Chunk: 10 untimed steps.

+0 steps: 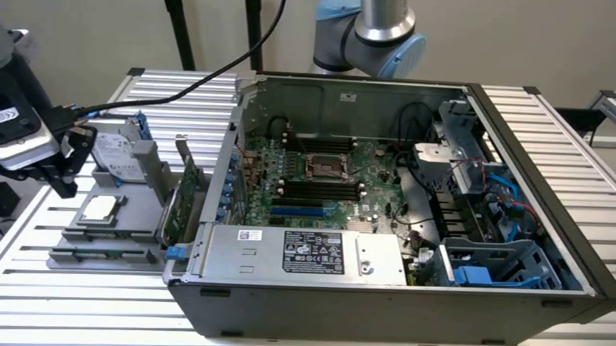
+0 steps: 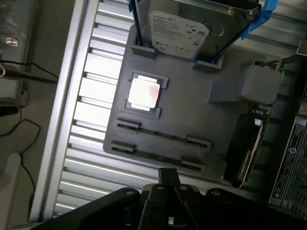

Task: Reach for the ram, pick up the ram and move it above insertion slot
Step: 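Pick up the ram and move it above insertion slot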

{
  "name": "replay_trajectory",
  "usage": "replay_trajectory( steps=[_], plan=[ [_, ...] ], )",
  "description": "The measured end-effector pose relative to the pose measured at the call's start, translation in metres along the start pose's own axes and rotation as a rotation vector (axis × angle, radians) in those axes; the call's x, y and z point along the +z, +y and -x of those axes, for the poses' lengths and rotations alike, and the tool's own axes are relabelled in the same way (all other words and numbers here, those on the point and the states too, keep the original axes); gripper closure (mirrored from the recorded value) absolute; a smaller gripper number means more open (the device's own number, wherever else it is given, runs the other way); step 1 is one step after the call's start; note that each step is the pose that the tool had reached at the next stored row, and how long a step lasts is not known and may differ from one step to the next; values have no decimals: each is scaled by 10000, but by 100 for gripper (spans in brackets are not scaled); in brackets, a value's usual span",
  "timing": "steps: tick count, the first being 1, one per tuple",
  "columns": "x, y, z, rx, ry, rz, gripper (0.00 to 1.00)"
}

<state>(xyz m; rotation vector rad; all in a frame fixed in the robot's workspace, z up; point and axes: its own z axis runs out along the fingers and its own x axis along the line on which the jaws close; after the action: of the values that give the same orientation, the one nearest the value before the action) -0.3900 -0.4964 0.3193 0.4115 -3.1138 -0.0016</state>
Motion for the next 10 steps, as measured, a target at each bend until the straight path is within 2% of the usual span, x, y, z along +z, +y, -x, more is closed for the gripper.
replay_trajectory(
  steps=[10],
  plan=[
    [32,0,0,-1821,3,-1,89]
  ],
)
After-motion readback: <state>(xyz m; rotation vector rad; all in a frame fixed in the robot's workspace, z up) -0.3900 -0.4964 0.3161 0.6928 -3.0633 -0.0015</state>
